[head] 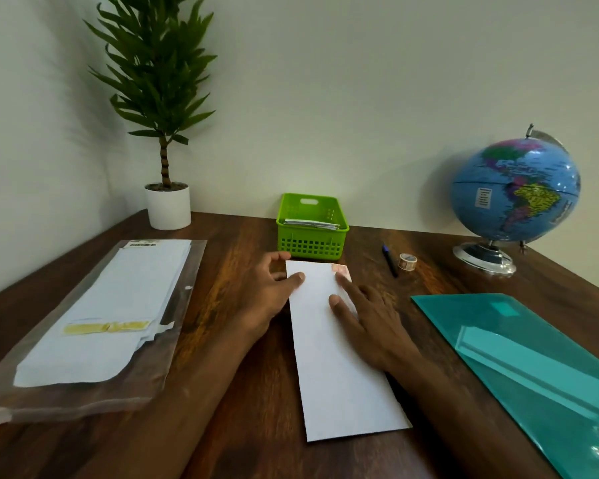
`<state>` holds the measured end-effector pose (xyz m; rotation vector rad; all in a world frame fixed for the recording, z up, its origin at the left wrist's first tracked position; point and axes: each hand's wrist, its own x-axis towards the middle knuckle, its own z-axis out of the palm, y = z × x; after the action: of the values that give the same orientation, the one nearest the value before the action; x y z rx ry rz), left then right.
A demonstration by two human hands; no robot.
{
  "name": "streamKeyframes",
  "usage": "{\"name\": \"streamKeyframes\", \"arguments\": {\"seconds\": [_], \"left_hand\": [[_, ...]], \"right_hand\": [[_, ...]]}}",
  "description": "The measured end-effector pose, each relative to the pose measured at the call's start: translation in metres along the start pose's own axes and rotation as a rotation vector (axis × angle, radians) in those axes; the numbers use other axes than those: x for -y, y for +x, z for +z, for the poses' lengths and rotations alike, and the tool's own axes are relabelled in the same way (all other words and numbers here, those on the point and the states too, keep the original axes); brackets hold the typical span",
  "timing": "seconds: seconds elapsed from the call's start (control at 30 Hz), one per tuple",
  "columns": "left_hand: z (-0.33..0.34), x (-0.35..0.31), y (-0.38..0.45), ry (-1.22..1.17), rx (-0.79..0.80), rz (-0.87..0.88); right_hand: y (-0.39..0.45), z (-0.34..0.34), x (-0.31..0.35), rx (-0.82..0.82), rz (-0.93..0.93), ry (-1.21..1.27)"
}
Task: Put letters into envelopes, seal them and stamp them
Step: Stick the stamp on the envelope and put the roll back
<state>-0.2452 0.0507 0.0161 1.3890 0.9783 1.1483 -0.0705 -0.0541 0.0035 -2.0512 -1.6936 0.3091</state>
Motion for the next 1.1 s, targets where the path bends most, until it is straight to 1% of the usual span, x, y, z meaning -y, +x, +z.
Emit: {"name": "streamKeyframes", "arguments": {"seconds": [0.1, 0.2, 0.3, 0.37, 0.4, 0.47, 0.53, 0.63, 0.67, 0.7, 0.73, 0.77, 0.83, 0.93, 0.97, 1.03, 1.1], "left_hand": [[0.002, 0.0, -0.002, -0.098, 0.043, 0.019], [0.005, 0.001, -0.002, -0.129, 0.071, 0.043], [0.008, 0.004, -0.001, -0.154, 0.092, 0.032], [0.01, 0.002, -0.002, -0.153, 0.107, -0.013], [0.01, 0.0, -0.003, -0.14, 0.118, -0.065], [0.009, -0.014, -0.011, -0.03, 0.163, -0.209], [0.007, -0.032, -0.026, 0.194, 0.208, -0.292], [-0.002, -0.051, -0.062, 0.611, 0.285, -0.225], [-0.006, -0.055, -0.076, 0.706, 0.345, -0.214], [-0.008, -0.058, -0.09, 0.733, 0.418, -0.226], [-0.009, -0.058, -0.102, 0.728, 0.486, -0.236], [-0.011, -0.056, -0.112, 0.729, 0.518, -0.206], [-0.013, -0.05, -0.119, 0.709, 0.494, -0.125], [-0.017, -0.042, -0.119, 0.47, 0.479, -0.222], [-0.019, -0.041, -0.12, 0.396, 0.476, -0.227], [-0.024, -0.038, -0.121, 0.286, 0.426, -0.185], [-0.027, -0.037, -0.121, 0.208, 0.332, -0.125]], "right_hand": [[0.009, -0.006, 0.002, -0.071, -0.02, 0.136], [0.014, -0.01, 0.003, -0.107, -0.028, 0.34], [0.017, -0.016, 0.0, -0.186, -0.017, 0.496], [0.017, -0.021, 0.0, -0.253, 0.057, 0.688], [0.016, -0.024, -0.001, -0.282, 0.107, 0.795], [0.016, -0.029, -0.005, -0.339, 0.188, 0.965], [0.016, -0.032, -0.012, -0.383, 0.254, 1.066], [0.015, -0.035, -0.017, -0.383, 0.334, 1.187], [0.014, -0.035, -0.018, -0.364, 0.359, 1.236], [0.014, -0.036, -0.016, -0.345, 0.391, 1.281], [0.014, -0.037, -0.015, -0.331, 0.426, 1.319], [0.014, -0.038, -0.013, -0.317, 0.454, 1.351], [0.013, -0.037, -0.009, -0.294, 0.479, 1.371], [0.013, -0.036, -0.004, -0.291, 0.468, 1.333], [0.011, -0.035, -0.003, -0.274, 0.454, 1.32], [0.007, -0.037, 0.001, -0.162, 0.411, 1.26], [0.0, -0.04, 0.009, -0.028, 0.348, 1.114]]}}
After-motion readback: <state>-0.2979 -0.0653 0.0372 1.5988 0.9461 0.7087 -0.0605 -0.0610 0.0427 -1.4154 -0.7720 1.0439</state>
